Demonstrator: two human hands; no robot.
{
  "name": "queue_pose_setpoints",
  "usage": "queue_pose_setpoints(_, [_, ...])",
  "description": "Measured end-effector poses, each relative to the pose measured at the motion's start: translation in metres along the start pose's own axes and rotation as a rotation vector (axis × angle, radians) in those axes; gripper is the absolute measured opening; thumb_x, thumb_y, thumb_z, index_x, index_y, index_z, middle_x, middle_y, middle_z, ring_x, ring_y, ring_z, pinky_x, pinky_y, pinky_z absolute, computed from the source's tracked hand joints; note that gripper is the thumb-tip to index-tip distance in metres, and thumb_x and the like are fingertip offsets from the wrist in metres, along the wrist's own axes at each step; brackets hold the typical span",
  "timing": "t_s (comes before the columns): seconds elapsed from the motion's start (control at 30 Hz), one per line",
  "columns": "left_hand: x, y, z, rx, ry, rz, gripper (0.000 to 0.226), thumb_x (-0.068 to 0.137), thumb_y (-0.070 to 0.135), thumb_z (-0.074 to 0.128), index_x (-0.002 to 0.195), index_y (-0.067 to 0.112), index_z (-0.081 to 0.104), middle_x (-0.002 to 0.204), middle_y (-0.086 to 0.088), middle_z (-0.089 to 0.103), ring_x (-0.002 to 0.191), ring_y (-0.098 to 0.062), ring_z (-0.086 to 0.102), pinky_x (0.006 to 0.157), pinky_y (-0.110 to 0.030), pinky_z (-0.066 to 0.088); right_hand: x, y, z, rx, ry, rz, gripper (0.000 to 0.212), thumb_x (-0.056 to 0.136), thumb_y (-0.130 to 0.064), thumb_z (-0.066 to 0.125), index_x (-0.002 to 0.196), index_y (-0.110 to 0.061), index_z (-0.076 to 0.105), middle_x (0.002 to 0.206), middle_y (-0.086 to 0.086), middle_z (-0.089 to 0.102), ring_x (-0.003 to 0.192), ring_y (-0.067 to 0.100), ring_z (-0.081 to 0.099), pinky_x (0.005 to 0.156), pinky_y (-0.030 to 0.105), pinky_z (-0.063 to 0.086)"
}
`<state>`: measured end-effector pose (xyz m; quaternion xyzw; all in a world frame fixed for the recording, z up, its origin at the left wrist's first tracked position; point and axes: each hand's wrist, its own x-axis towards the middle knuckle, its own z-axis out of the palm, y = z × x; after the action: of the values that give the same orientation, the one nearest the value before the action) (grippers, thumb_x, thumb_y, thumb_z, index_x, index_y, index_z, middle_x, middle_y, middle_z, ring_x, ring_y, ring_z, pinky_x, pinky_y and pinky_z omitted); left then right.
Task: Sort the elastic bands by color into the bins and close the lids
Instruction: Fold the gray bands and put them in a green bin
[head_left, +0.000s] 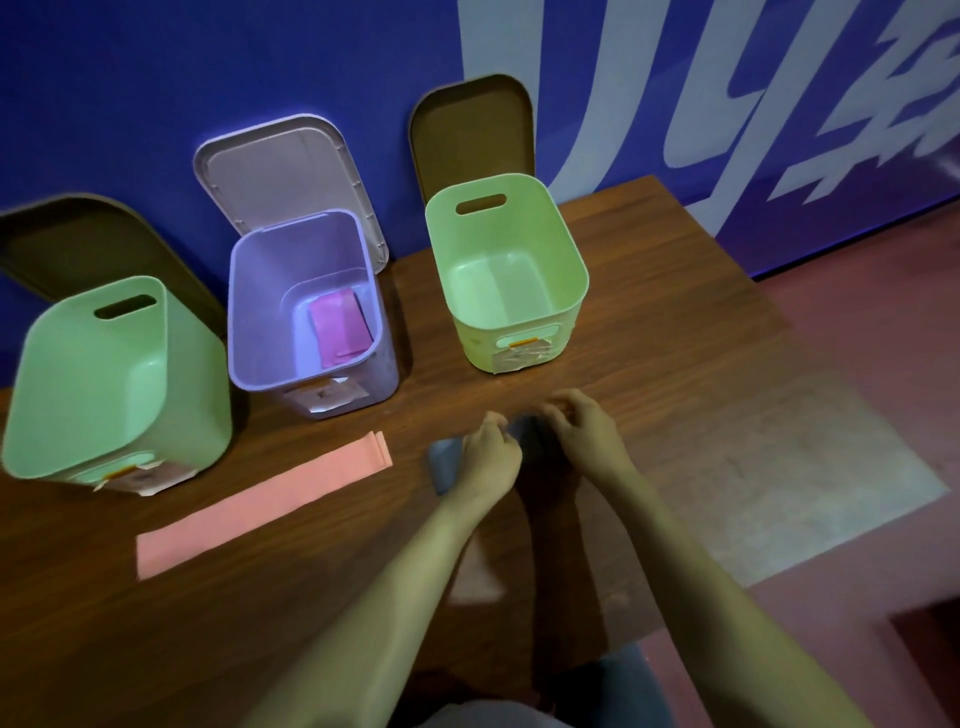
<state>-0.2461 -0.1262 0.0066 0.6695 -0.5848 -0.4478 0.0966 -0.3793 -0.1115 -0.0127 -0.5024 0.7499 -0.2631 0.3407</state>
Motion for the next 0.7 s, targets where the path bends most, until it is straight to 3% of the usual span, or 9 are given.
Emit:
queue_pose_setpoints(0.13, [-0.004,-0.009,-0.009,-0.06,-0.073,0.031,0.039,0.086,-0.002,0.047,0.125,0.007,0.043,0.107,-0.013,0.065,0.101,-0.028,0.063,0.092,-0.042,0.051,-0.001,0.002,0.009,-0.166,-0.156,-0.127,0.035,0.081,-0.01,0.065,0.115,-0.008,0.057,0.112,0.012,0.055,0.106,0.029,0.053,0.085,0.034,0.042])
queue_pose_setpoints(0.23, [-0.014,-0.027,-0.022,0.18,0.224,0.162,0.034,0.082,0.002,0.055,0.115,0.01,0.05,0.109,-0.011,0.059,0.106,-0.027,0.054,0.091,-0.033,0.042,-0.002,0.005,0.011,-0.137,-0.125,-0.103,0.037,0.08,-0.008,0.066,0.116,-0.011,0.056,0.114,0.011,0.054,0.107,0.03,0.053,0.086,0.036,0.044])
queue_pose_setpoints(0.3, [-0.016,-0.043,-0.027,0.276,0.361,0.066,0.037,0.082,0.012,0.061,0.116,0.011,0.048,0.119,-0.011,0.049,0.116,-0.029,0.043,0.1,-0.035,0.034,-0.003,0.004,0.011,-0.13,-0.118,-0.097,0.037,0.081,-0.008,0.065,0.116,-0.012,0.056,0.115,0.01,0.054,0.108,0.029,0.053,0.088,0.037,0.046])
queue_pose_setpoints(0.4, [-0.011,-0.059,-0.028,0.115,0.283,-0.221,0.055,0.083,0.03,0.065,0.125,0.0,0.043,0.131,-0.019,0.044,0.125,-0.035,0.038,0.108,-0.04,0.031,-0.003,0.001,0.011,-0.157,-0.123,-0.1,0.035,0.083,-0.009,0.064,0.116,-0.013,0.054,0.117,0.009,0.053,0.109,0.029,0.053,0.088,0.04,0.047])
queue_pose_setpoints(0.47, [-0.007,-0.061,-0.026,-0.003,0.244,-0.31,0.061,0.082,0.033,0.065,0.128,-0.003,0.044,0.134,-0.02,0.045,0.127,-0.036,0.039,0.107,-0.041,0.034,-0.002,0.001,0.011,-0.177,-0.138,-0.093,0.033,0.084,-0.011,0.063,0.115,-0.014,0.054,0.118,0.009,0.052,0.11,0.029,0.052,0.089,0.042,0.048])
queue_pose_setpoints(0.6, [0.0,-0.06,-0.028,-0.128,0.248,-0.346,0.05,0.073,0.032,0.069,0.113,0.003,0.056,0.121,-0.016,0.056,0.115,-0.034,0.049,0.099,-0.042,0.043,-0.004,-0.005,0.01,-0.303,-0.137,-0.091,0.031,0.086,-0.015,0.06,0.116,-0.015,0.052,0.119,0.01,0.051,0.112,0.03,0.047,0.088,0.042,0.046])
queue_pose_setpoints(0.7, [-0.007,-0.052,-0.028,-0.218,0.247,-0.242,0.033,0.079,0.018,0.069,0.103,0.009,0.048,0.102,-0.008,0.055,0.095,-0.025,0.053,0.084,-0.035,0.047,-0.007,-0.014,0.011,-0.485,-0.085,-0.16,0.033,0.086,-0.013,0.057,0.118,-0.012,0.049,0.121,0.011,0.047,0.116,0.031,0.041,0.09,0.039,0.04])
